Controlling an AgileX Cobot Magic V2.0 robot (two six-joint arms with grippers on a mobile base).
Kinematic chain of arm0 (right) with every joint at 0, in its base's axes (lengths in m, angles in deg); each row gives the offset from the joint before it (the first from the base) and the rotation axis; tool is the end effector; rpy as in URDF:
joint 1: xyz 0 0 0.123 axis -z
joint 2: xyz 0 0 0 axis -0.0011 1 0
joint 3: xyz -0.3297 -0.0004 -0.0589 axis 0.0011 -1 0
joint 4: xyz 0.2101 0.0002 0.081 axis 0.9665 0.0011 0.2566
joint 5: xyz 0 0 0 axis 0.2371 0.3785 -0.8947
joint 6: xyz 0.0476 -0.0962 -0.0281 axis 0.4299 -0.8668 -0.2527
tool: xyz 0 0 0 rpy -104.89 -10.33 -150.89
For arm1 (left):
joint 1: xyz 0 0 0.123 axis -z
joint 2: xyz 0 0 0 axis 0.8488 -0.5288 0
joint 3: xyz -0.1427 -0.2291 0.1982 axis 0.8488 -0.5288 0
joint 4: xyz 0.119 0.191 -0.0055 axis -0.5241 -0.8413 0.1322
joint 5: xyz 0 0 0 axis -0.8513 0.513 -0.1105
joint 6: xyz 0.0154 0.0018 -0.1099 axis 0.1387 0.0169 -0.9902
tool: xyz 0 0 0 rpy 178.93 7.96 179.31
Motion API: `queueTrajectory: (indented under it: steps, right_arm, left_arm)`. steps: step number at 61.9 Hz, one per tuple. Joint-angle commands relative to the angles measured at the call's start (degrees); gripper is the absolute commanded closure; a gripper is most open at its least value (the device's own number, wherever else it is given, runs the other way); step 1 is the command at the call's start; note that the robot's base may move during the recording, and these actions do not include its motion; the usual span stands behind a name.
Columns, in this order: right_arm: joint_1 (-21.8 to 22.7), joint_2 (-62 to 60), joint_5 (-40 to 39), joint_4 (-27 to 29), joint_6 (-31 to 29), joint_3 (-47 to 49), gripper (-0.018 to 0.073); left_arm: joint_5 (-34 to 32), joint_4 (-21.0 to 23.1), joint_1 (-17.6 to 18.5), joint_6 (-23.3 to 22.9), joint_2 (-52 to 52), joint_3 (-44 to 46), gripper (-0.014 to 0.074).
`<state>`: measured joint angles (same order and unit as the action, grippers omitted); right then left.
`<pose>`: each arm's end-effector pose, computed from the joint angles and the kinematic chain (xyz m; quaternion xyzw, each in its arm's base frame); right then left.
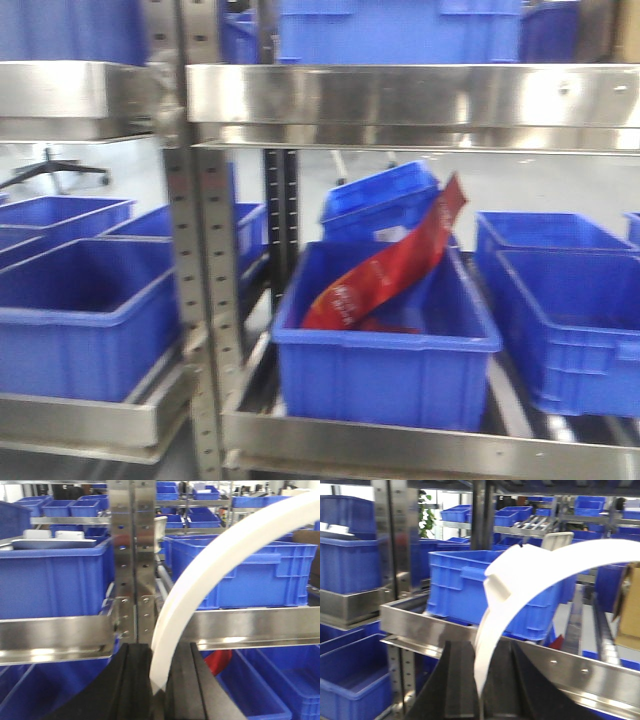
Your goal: Grab PVC pipe and place in blue bin
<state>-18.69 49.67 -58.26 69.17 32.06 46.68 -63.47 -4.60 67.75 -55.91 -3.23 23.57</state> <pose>0.0630 0.0219 0.4072 -0.1140 0.6940 0.1198 0.7007 0.0645 -0.0119 0.4068 0.0762 0.7104 -0.0485 0.6980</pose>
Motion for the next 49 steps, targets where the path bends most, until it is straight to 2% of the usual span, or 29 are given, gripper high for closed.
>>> queueTrajectory:
  steps: [1, 49]
  right_arm:
    - [-0.09, -0.26, -1.4, -0.61, -0.28, -0.09, 0.0713]
    - [-0.09, -0.26, -1.4, -0.61, -0.28, -0.09, 0.0713]
  left_arm:
    - [-1.61, 0.45, 0.35, -0.02, 0.27, 0.03, 0.0708]
    - [-1.61, 0.45, 0.35, -0.02, 0.27, 0.03, 0.0708]
